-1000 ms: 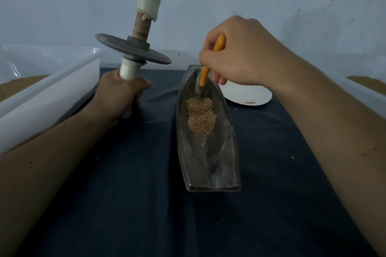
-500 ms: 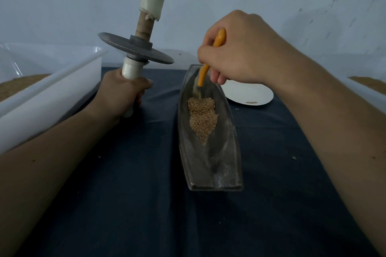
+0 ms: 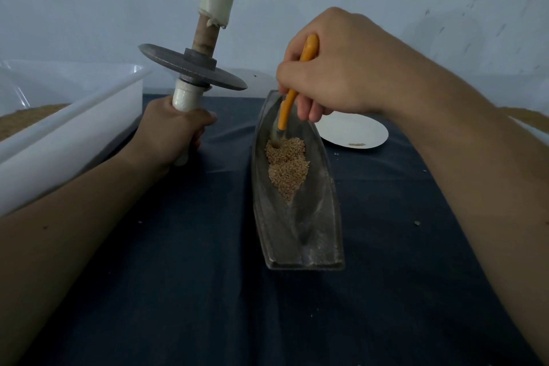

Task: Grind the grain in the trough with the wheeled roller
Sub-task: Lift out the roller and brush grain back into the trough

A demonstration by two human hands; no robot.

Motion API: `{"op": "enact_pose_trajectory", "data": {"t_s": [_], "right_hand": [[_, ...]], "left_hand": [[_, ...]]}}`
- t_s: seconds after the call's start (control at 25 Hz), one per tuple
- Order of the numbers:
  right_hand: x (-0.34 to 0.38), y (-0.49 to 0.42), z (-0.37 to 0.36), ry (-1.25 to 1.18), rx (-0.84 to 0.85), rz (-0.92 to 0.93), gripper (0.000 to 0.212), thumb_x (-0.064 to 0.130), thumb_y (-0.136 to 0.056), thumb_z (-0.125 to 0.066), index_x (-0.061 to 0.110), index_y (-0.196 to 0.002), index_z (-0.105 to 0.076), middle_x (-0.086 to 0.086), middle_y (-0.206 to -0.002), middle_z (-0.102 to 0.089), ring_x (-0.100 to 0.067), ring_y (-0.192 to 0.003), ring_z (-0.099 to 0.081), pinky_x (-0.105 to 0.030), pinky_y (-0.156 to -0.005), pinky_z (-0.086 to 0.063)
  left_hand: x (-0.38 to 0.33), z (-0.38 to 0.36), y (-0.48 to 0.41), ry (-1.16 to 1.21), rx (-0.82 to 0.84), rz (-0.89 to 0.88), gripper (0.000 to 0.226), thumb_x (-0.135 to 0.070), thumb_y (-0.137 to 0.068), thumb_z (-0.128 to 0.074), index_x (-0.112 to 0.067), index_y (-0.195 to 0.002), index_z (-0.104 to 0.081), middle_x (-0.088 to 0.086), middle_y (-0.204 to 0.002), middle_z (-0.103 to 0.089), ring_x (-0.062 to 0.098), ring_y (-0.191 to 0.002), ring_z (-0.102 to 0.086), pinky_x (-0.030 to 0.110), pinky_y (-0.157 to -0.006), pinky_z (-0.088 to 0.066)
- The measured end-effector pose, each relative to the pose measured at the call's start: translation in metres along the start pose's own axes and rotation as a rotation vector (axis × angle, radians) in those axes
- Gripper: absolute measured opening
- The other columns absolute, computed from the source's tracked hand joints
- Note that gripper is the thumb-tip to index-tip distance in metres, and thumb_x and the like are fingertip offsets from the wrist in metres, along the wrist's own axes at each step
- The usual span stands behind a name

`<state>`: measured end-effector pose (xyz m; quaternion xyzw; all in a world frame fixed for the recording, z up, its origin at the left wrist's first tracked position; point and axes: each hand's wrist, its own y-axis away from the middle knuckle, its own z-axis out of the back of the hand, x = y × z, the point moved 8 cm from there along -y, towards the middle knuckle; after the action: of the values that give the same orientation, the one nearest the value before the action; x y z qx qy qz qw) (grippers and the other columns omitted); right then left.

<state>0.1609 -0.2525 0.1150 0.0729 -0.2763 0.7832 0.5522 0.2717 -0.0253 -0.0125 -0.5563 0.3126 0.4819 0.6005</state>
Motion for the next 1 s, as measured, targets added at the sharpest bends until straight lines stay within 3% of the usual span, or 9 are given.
{"op": "enact_pose_trajectory", "data": {"t_s": [0.12,0.24,0.48,0.6,0.8,1.0], "right_hand": [[-0.005,-0.001,0.005,0.063,-0.048,-0.016,0.022,0.021,-0.088,-0.055,0.012,-0.08,-0.073,0.002,-0.058,-0.071,-0.009,-0.052,-0.069,-0.032,-0.064,-0.061],[-0.009,0.0,-0.001,0.096,0.037,-0.055,0.021,0.02,-0.088,-0.055,0.011,-0.08,-0.072,0.002,-0.057,-0.071,-0.009,-0.052,-0.07,-0.031,-0.062,-0.06],[-0.006,-0.002,0.01,0.096,-0.057,-0.035,0.021,0.023,-0.086,-0.056,0.012,-0.078,-0.072,0.001,-0.054,-0.069,-0.009,-0.047,-0.067,-0.024,-0.05,-0.052],[-0.001,0.002,0.0,0.14,0.042,-0.009,0.024,0.024,-0.085,-0.054,0.013,-0.074,-0.073,0.002,-0.054,-0.069,-0.009,-0.048,-0.067,-0.024,-0.053,-0.052],[0.002,0.002,0.014,0.126,-0.056,0.032,0.022,0.027,-0.083,-0.057,0.015,-0.073,-0.071,0.0,-0.052,-0.067,-0.011,-0.047,-0.065,-0.029,-0.054,-0.056],[0.008,0.006,0.005,0.151,0.044,0.043,0.022,0.028,-0.083,-0.057,0.014,-0.075,-0.072,-0.003,-0.052,-0.066,-0.013,-0.049,-0.065,-0.032,-0.052,-0.053]], "left_hand": [[0.0,0.0,0.0,-0.002,0.001,0.0,0.023,-0.029,-0.074,-0.079,-0.016,-0.071,-0.061,0.001,-0.058,-0.06,0.016,-0.05,-0.055,0.025,-0.047,-0.049],[0.0,-0.001,0.0,0.003,0.005,0.005,0.022,-0.029,-0.075,-0.079,-0.016,-0.072,-0.061,0.001,-0.058,-0.061,0.016,-0.05,-0.055,0.024,-0.047,-0.048],[0.001,0.0,0.0,0.016,-0.01,0.015,0.023,-0.028,-0.074,-0.079,-0.015,-0.069,-0.061,0.002,-0.057,-0.059,0.015,-0.049,-0.054,0.024,-0.046,-0.048],[0.002,0.001,0.0,0.026,-0.013,0.02,0.023,-0.028,-0.074,-0.079,-0.015,-0.07,-0.061,0.002,-0.058,-0.059,0.015,-0.049,-0.053,0.025,-0.046,-0.048],[0.002,0.0,0.0,0.026,0.002,0.014,0.024,-0.028,-0.074,-0.079,-0.015,-0.07,-0.06,0.004,-0.058,-0.058,0.017,-0.05,-0.053,0.026,-0.047,-0.048],[0.001,-0.001,0.0,0.015,0.001,0.004,0.024,-0.029,-0.073,-0.079,-0.015,-0.07,-0.06,0.003,-0.058,-0.059,0.017,-0.05,-0.053,0.025,-0.047,-0.048]]}}
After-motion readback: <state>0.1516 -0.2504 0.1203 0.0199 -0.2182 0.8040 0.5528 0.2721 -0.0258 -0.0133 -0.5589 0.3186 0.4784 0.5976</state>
